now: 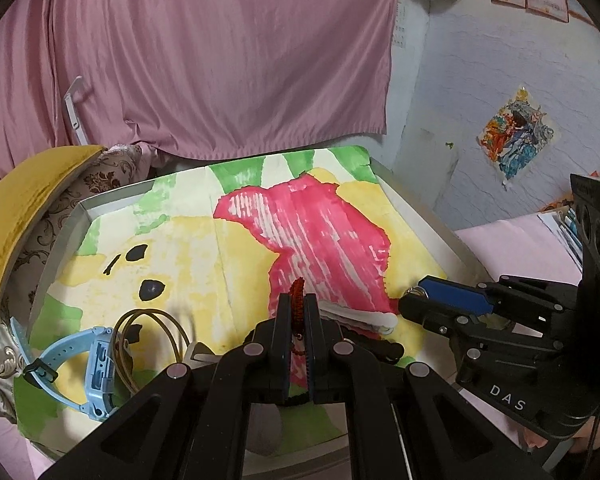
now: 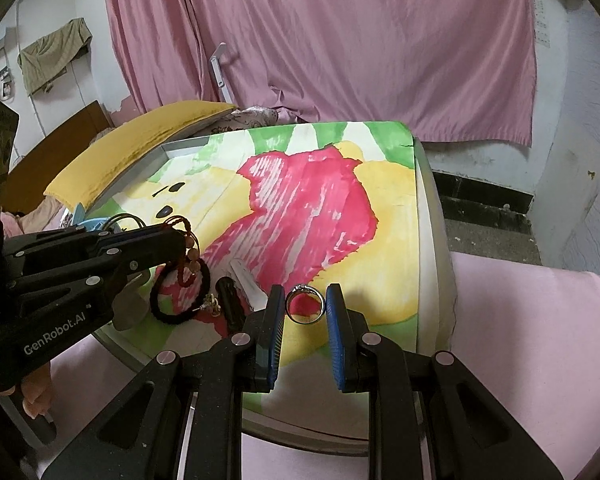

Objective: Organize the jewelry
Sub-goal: 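Carry the red charm with the left tool while the right tool carries the ring over the tray, then open both tools to drop the ring and red charm into the tray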

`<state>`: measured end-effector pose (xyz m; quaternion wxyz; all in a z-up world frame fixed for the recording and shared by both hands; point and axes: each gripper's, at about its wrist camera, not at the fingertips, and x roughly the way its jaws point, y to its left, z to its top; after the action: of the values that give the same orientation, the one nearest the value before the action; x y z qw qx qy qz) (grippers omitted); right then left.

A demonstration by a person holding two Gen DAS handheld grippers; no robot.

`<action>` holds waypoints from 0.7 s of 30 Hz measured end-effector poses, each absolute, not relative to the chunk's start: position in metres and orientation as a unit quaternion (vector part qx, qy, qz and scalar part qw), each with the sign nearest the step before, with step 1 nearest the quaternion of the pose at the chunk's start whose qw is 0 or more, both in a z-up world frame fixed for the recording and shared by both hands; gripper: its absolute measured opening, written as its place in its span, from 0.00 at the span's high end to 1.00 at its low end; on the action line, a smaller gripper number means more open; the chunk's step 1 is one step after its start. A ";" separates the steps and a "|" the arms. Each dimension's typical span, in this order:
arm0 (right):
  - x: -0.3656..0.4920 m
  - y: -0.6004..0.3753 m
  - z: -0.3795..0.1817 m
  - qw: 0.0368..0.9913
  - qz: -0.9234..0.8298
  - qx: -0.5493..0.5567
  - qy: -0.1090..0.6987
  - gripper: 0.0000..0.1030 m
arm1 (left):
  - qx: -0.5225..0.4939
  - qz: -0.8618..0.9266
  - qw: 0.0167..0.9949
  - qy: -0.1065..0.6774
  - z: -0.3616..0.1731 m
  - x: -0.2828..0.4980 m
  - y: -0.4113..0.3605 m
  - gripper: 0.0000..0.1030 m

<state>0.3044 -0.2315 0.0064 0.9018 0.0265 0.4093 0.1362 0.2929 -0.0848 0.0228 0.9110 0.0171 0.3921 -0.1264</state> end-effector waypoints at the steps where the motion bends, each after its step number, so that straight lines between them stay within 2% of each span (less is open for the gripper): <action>1: 0.304 -0.231 0.006 0.902 0.137 0.027 0.409 0.82 | 0.015 -0.126 0.911 0.392 0.023 0.293 -0.085 0.95; 21: 0.292 -0.241 0.017 0.914 0.135 0.048 0.380 0.82 | -0.014 -0.129 0.916 0.379 0.027 0.290 -0.073 0.95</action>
<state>0.2924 -0.2406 0.0169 0.9138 0.0485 0.3801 0.1347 0.2904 -0.0728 0.0267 0.9162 -0.0139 0.3791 -0.1288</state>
